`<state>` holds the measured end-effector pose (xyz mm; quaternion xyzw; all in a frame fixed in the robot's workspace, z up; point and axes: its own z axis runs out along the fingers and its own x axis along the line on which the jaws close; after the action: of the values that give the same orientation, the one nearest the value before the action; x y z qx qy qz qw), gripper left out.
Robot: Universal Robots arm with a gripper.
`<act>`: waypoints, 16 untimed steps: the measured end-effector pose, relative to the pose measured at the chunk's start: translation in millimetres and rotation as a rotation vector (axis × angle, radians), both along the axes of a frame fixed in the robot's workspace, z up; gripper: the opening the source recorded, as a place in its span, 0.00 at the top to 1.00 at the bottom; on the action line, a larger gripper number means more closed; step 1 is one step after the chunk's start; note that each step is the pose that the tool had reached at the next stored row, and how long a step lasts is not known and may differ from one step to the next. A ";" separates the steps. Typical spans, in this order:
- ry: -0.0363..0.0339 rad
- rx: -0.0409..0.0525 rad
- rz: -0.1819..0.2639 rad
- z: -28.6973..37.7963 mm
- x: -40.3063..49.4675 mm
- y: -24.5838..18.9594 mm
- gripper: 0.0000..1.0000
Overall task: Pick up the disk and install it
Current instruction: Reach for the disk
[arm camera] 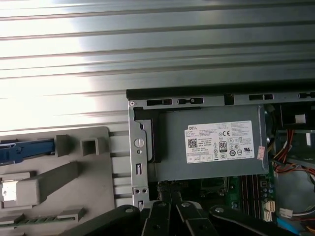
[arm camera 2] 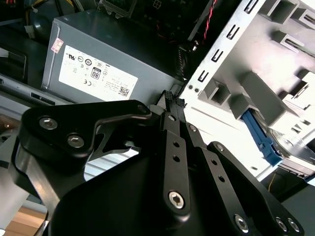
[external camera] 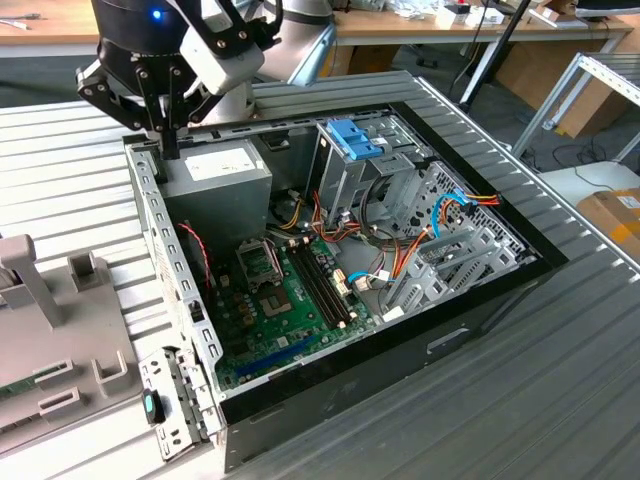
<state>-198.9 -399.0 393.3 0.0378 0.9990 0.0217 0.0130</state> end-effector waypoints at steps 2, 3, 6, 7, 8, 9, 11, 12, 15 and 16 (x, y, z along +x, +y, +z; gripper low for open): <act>0.0000 0.0000 0.000 0.0 -4.2 0.0 0.89; 0.0000 0.0000 0.000 0.0 -5.5 0.0 0.89; -0.0001 0.0001 0.000 -0.1 -8.5 0.1 0.89; -0.0001 0.0001 0.000 -0.1 -8.5 0.0 0.89; 0.0000 0.0000 0.000 0.0 -8.5 0.0 0.89; 0.0000 0.0000 0.000 0.0 -8.6 0.0 0.89; 0.0000 0.0000 0.000 0.0 -8.7 0.0 0.89; -0.0001 0.0000 0.000 0.0 -8.7 0.0 0.89; 0.0000 0.0000 0.000 0.0 -9.2 0.0 0.89; -0.0001 0.0001 0.000 0.0 -10.2 0.0 0.89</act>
<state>-209.1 -398.9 393.3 0.0379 0.9990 0.0217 0.0131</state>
